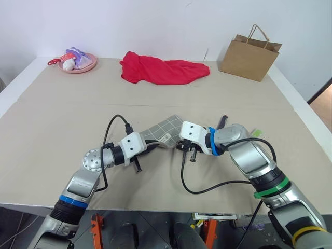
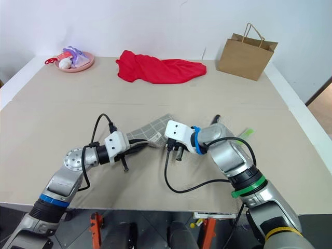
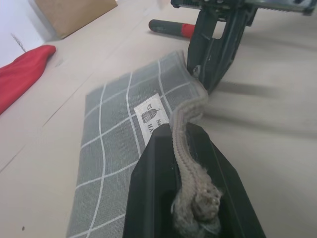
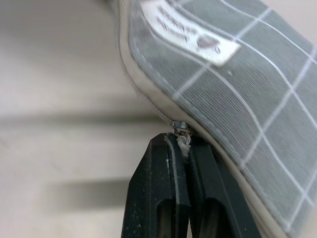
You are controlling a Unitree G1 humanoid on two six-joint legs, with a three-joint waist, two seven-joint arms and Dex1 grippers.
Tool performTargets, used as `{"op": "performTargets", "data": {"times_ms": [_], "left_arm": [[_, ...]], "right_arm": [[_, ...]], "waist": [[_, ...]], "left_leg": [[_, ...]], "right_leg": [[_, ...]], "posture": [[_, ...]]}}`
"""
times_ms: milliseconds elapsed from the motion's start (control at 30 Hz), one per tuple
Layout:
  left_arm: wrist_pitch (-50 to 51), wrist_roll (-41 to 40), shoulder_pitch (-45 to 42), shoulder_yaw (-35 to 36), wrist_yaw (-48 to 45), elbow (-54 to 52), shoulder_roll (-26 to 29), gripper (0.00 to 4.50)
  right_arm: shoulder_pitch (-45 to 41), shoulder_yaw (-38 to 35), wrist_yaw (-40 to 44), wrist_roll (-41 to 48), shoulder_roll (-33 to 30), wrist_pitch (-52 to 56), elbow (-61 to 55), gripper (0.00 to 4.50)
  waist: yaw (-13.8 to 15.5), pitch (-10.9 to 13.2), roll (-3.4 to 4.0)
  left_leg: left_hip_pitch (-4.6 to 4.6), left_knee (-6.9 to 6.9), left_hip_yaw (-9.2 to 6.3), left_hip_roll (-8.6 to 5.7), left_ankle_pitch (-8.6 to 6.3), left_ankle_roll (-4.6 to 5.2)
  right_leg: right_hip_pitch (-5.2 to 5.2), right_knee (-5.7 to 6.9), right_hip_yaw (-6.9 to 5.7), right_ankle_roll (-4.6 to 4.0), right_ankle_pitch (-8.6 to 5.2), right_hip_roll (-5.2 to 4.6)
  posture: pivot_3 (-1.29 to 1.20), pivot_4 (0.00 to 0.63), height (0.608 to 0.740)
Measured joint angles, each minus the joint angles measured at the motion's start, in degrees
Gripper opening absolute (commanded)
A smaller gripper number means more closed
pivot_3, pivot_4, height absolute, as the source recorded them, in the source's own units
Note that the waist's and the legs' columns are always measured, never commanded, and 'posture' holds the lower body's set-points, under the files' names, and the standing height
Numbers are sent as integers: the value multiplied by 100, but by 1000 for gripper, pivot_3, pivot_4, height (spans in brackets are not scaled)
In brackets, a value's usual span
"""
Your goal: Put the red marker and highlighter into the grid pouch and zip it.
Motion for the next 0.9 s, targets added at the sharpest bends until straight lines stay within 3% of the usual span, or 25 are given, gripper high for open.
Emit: {"op": "performTargets", "data": {"times_ms": [100, 133, 200, 333, 400, 633, 733, 900], "left_arm": [[45, 4, 91, 2, 98, -65, -4, 0], [71, 4, 94, 2, 108, -74, -10, 0], [73, 3, 94, 3, 117, -91, -9, 0], [75, 2, 89, 7, 133, -122, -7, 0], [78, 1, 87, 14, 139, -123, -1, 0], [143, -50, 88, 70, 203, -197, 14, 0], [445, -481, 74, 273, 215, -351, -49, 0], [1545, -1915, -198, 973, -26, -770, -8, 0]], "right_arm": [[4, -46, -21, 115, 102, 117, -40, 60], [13, -65, -25, 144, 101, 136, -42, 845], [78, -81, -13, 228, 101, 153, -95, 1452], [164, -80, 117, 454, 6, 166, -211, 3609], [205, -80, 193, 534, -131, 144, -307, 4373], [412, -452, 220, 783, -498, 120, -361, 4373], [628, -1292, 308, 1421, -647, 396, -677, 4373], [1177, -3315, 438, 2529, -1284, 639, -1083, 4373]], "waist": [[3, 0, 0], [3, 0, 0], [4, 0, 0], [4, 0, 0], [4, 0, 0], [5, 0, 0], [9, 1, -1], [50, 1, -1]], "left_leg": [[-1, 0, -1, -3, 0, 0], [-1, 1, -2, -4, 0, 0], [0, 3, -3, -5, 0, 0], [0, 3, -4, -4, 0, 0], [0, 3, -6, -4, 0, 0], [0, 3, -7, -4, 0, 0], [-1, 2, -13, -4, 0, 0], [8, 4, -58, -15, -1, 0]], "right_leg": [[2, 0, -2, 1, 0, -2], [3, 0, -1, 1, 0, -2], [6, 0, -4, 2, -1, -3], [5, 0, -4, 2, -1, -2], [6, 0, -6, 2, -1, -2], [7, 0, -6, 2, -1, -2], [9, 0, -8, 5, -3, -3], [44, -13, -48, 9, -9, -8]], "posture": [[0, 150, 740], [0, 150, 740], [0, 150, 740], [0, 150, 740], [0, 150, 740], [0, 150, 740], [0, 150, 740], [0, 150, 740]]}}
